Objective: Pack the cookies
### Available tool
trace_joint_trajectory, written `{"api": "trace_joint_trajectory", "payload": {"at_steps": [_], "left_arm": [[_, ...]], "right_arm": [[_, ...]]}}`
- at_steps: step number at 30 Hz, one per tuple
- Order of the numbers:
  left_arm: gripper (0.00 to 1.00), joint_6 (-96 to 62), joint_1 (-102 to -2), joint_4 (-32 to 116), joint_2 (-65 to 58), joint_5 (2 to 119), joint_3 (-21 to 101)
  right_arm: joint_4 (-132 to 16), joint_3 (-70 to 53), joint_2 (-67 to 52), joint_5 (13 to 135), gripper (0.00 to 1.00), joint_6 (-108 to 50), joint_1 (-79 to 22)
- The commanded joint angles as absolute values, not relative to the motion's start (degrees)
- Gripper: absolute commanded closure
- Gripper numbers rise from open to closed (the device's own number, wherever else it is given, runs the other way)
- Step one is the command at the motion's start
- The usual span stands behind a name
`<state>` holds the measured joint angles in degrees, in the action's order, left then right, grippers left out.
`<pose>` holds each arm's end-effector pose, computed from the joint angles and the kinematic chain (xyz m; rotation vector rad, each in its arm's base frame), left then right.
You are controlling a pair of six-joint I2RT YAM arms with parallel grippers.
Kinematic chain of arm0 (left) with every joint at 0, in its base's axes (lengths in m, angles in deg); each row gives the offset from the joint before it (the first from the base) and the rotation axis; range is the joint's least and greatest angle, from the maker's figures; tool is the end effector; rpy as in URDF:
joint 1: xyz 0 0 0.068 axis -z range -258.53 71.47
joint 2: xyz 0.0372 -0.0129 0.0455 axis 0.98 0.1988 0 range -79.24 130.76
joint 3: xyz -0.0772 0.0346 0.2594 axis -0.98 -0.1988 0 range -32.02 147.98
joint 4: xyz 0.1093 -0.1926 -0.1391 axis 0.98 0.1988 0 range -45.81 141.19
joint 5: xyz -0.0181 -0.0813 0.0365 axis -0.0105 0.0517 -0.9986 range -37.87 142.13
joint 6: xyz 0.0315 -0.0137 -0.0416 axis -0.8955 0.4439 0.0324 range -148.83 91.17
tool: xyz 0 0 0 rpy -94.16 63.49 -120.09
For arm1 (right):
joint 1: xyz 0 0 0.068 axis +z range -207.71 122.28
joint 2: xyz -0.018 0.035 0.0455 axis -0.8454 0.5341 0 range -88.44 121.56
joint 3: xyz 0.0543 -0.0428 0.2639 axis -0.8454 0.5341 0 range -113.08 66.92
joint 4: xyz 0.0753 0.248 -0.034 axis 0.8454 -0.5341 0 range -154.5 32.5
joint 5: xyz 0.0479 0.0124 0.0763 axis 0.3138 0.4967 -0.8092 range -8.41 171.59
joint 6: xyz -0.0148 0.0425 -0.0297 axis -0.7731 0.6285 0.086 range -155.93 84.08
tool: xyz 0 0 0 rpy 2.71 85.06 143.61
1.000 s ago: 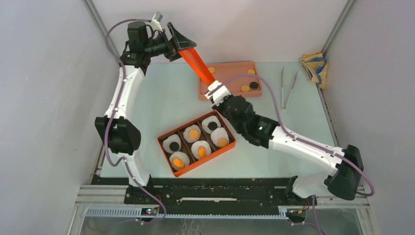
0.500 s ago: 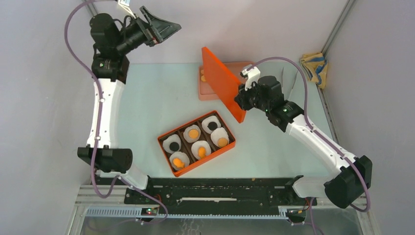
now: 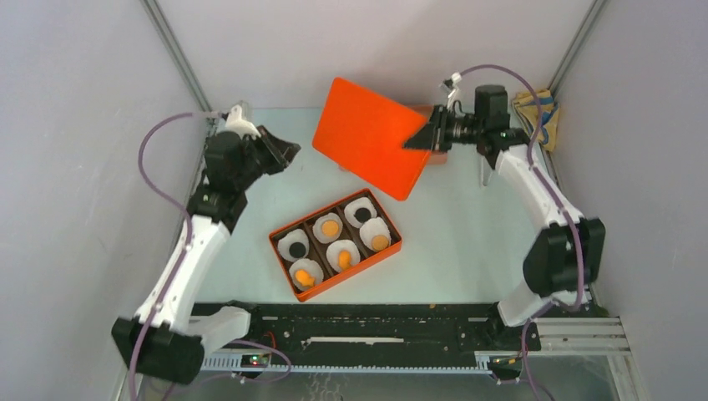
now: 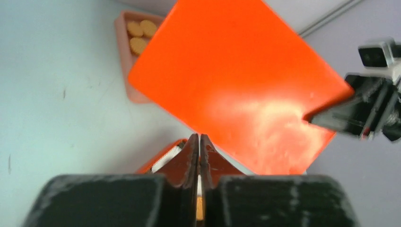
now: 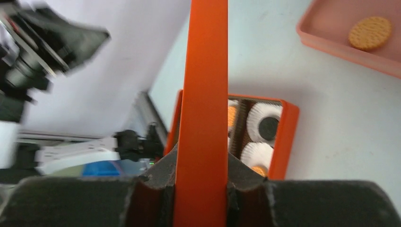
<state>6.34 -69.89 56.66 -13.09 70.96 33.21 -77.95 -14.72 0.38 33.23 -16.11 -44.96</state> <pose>0.2594 -0.0510 0.3861 -0.1893 1.8627 -0.8329 0.3371 0.1036 0.3611 -0.4228 2.0464 1.2112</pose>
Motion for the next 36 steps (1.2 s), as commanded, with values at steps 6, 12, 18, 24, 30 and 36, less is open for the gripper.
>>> {"api": "trace_joint_trajectory", "payload": {"at_steps": [6, 12, 18, 24, 30, 36], "left_arm": [[1.0, 5.3, -52.3, 66.0, -27.8, 35.8, 16.6], [1.0, 14.3, -45.7, 77.6, -22.6, 30.7, 12.7], [1.0, 16.1, -45.7, 76.4, -9.1, 30.5, 15.0], [1.0, 15.2, -46.0, 75.1, 4.8, 31.5, 20.1], [1.0, 13.0, -48.2, 74.0, 9.6, 30.3, 22.2], [1.0, 9.2, -51.9, 74.2, 13.9, 30.1, 27.3]], "right_arm": [[-77.9, -27.8, 16.2, 6.8, 1.0, -3.1, -51.9], [-75.9, -24.4, 14.5, 8.4, 1.0, -2.9, -52.7], [-78.3, -21.4, 10.6, 9.4, 1.0, -5.2, -53.1], [-77.9, -17.5, 6.7, 9.9, 1.0, -5.3, -54.0], [-76.8, -16.4, 6.3, 7.5, 1.0, -4.7, -57.0], [-76.6, -15.7, 7.0, 7.7, 1.0, -5.2, -57.1]]}}
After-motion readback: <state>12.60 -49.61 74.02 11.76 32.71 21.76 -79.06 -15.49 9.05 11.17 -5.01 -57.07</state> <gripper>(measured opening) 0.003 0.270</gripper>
